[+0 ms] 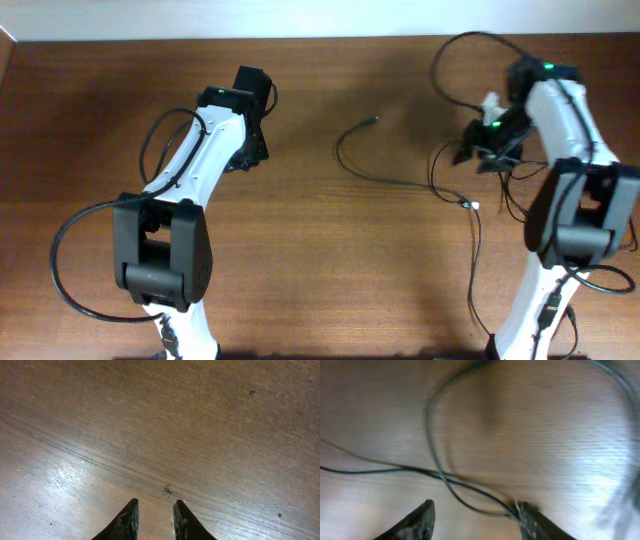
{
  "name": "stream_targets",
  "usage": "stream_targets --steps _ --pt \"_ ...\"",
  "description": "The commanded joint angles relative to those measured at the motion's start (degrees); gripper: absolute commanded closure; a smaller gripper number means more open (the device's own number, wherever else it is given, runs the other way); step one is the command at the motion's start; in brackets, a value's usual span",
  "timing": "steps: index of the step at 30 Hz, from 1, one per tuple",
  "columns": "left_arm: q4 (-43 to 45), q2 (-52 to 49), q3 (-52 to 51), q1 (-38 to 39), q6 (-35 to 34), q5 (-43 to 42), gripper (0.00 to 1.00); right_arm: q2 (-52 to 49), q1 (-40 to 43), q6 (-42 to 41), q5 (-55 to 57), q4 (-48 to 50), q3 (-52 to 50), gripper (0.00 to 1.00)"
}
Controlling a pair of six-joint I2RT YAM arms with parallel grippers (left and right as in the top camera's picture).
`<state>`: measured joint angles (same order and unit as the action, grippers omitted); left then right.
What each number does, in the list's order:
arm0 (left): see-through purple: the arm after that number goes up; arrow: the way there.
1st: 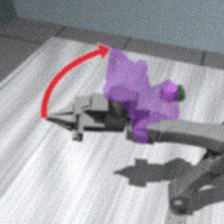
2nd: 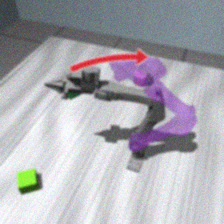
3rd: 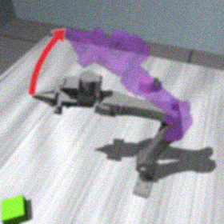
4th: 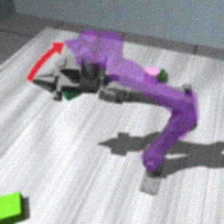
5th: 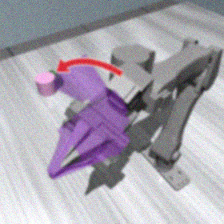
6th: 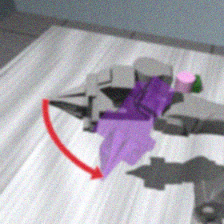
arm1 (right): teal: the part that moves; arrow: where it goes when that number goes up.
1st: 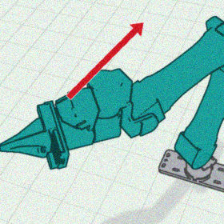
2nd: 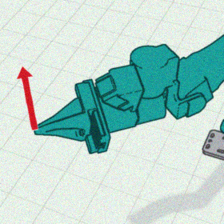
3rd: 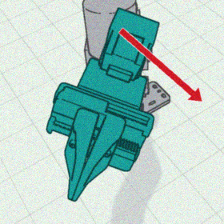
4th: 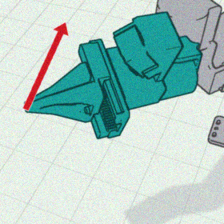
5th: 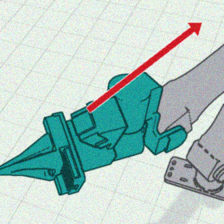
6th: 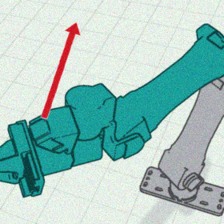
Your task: Untangle cables
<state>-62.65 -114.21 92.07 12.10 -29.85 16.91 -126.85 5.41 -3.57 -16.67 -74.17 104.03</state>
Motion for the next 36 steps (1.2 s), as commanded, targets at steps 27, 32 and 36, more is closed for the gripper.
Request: stream_targets --steps 27,32,36 --pt "0.04 0.94 -0.22 0.17 -0.52 -0.24 0.74 3.72 3.93 -1.33 -17.03 3.04 2.05 0.96" --pt "0.07 0.94 -0.22 0.17 -0.55 -0.24 0.74 3.72 18.23 -1.36 -9.22 1.97 2.05 0.96" --pt "0.20 0.94 -0.22 0.28 -0.55 -0.24 0.75 3.72 23.69 -1.36 -9.14 -0.98 2.03 0.20"
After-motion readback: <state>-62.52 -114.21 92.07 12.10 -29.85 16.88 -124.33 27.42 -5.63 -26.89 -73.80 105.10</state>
